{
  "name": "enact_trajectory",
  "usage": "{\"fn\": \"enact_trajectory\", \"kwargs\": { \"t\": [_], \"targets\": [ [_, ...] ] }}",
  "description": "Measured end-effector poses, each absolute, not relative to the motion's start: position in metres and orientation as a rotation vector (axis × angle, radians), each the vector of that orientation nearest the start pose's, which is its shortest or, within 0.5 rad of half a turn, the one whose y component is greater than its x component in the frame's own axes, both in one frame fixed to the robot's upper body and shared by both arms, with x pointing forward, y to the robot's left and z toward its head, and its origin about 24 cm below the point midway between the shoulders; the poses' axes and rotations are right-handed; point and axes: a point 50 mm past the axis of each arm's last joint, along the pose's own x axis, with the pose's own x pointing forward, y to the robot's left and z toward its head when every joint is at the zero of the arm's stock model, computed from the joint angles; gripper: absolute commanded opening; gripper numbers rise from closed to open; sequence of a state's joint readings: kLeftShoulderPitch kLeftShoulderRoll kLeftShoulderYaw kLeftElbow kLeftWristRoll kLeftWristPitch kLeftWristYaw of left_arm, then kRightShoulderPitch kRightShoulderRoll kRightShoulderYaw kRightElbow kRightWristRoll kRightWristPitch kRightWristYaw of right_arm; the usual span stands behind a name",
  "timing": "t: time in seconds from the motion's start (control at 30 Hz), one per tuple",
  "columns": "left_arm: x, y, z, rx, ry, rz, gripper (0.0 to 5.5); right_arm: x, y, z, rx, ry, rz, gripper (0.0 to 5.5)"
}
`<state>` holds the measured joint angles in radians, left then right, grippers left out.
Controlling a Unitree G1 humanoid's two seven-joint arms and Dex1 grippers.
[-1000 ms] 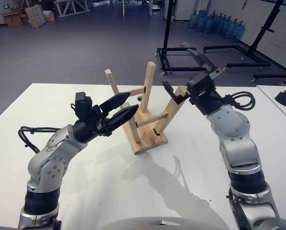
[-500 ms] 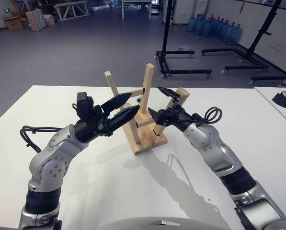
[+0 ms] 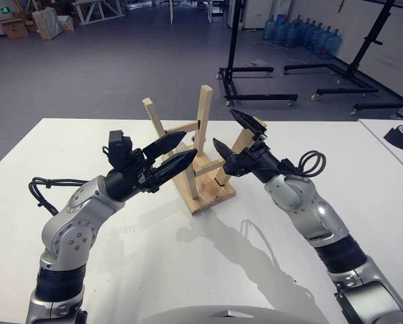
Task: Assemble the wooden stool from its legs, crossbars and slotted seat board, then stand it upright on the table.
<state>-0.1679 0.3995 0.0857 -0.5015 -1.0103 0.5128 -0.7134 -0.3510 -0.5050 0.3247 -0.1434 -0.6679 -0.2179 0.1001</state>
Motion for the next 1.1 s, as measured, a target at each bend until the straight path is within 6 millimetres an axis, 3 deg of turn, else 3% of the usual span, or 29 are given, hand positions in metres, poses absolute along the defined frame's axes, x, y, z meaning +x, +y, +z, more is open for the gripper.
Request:
{"fn": "enact_trajectory", "kwargs": {
  "t": [0.07,0.2,0.23,0.3,0.43,0.67,0.77,0.8,0.93,1.07,1.1],
  "targets": [
    [0.225,0.14,0.18,-0.411,-0.255,-1.179,3.31,0.282,-0.11,0.132,-1.213,-0.567,0.506,4.7],
    [0.225,0.14,0.18,-0.411,-0.255,-1.176,3.31,0.284,-0.11,0.121,-1.144,-0.397,0.649,4.7],
    [0.225,0.139,0.18,-0.411,-0.255,-1.177,3.31,0.281,-0.11,0.107,-1.136,-0.302,0.731,4.7],
    [0.226,0.14,0.18,-0.408,-0.254,-1.171,3.31,0.252,-0.114,0.045,-0.984,0.059,0.969,4.7],
    [0.23,0.138,0.184,-0.391,-0.264,-1.172,3.31,0.25,-0.116,0.048,-0.953,0.07,0.991,4.7],
    [0.232,0.143,0.185,-0.377,-0.276,-1.148,3.31,0.264,-0.125,0.114,-0.805,-0.193,0.886,4.7],
    [0.235,0.146,0.187,-0.37,-0.289,-1.126,3.31,0.265,-0.131,0.158,-0.532,-0.331,0.855,4.7],
    [0.237,0.148,0.19,-0.364,-0.308,-1.112,3.31,0.269,-0.135,0.181,-0.409,-0.401,0.811,4.7],
    [0.243,0.152,0.191,-0.347,-0.32,-1.072,3.31,0.285,-0.148,0.239,-0.169,-0.562,0.66,4.7],
    [0.247,0.147,0.187,-0.326,-0.303,-1.069,3.31,0.312,-0.149,0.257,0.009,-0.533,0.56,4.7],
    [0.249,0.144,0.186,-0.319,-0.296,-1.073,3.31,0.326,-0.148,0.263,0.076,-0.501,0.522,4.7]
  ]
}}
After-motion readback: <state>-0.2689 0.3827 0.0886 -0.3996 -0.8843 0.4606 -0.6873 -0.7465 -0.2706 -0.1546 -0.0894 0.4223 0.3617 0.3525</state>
